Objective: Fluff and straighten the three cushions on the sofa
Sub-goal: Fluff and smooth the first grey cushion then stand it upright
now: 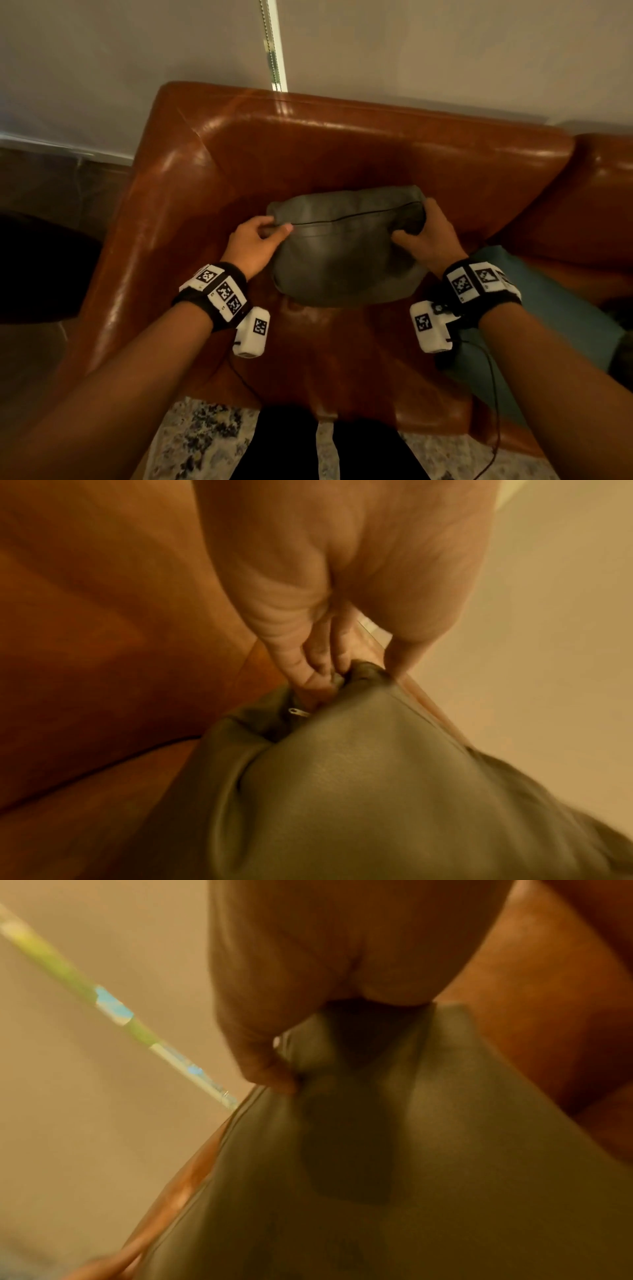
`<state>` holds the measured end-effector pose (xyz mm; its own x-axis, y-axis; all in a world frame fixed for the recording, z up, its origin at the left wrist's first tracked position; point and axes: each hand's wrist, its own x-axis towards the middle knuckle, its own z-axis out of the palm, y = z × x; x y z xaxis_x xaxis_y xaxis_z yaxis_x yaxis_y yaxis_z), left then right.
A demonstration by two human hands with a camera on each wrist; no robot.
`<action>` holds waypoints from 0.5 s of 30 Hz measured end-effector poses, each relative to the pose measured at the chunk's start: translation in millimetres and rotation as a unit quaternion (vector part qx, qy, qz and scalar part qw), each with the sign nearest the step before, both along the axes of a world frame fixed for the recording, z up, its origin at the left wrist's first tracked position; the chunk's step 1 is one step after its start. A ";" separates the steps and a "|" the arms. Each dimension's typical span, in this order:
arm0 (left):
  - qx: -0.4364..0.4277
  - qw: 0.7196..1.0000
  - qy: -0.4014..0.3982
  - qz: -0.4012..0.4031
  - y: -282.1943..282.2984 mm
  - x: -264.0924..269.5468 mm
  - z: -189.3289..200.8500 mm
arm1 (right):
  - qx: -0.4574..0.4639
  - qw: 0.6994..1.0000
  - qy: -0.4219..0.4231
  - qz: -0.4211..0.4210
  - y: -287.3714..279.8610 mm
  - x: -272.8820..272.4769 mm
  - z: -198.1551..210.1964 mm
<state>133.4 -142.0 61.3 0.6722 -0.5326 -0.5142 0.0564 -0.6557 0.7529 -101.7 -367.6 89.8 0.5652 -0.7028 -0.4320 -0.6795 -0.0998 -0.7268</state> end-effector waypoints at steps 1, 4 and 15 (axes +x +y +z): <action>-0.033 0.997 0.037 0.056 -0.5 1.4 3.8 | 0.037 0.999 -0.025 -0.028 -2.6 -4.3 0.0; -0.039 0.989 0.104 0.099 4.8 3.1 -1.6 | 0.134 0.984 -0.004 -0.114 -6.6 -18.5 -12.5; 0.014 0.999 0.028 0.018 10.8 13.2 -10.0 | 0.044 0.998 0.035 -0.042 -15.6 -35.7 -35.3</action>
<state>146.6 -131.2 51.2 0.6603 -0.4937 -0.5660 0.1221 -0.6730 0.7295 -137.4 -383.2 54.5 0.4721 -0.7038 -0.5309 -0.7326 0.0217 -0.6803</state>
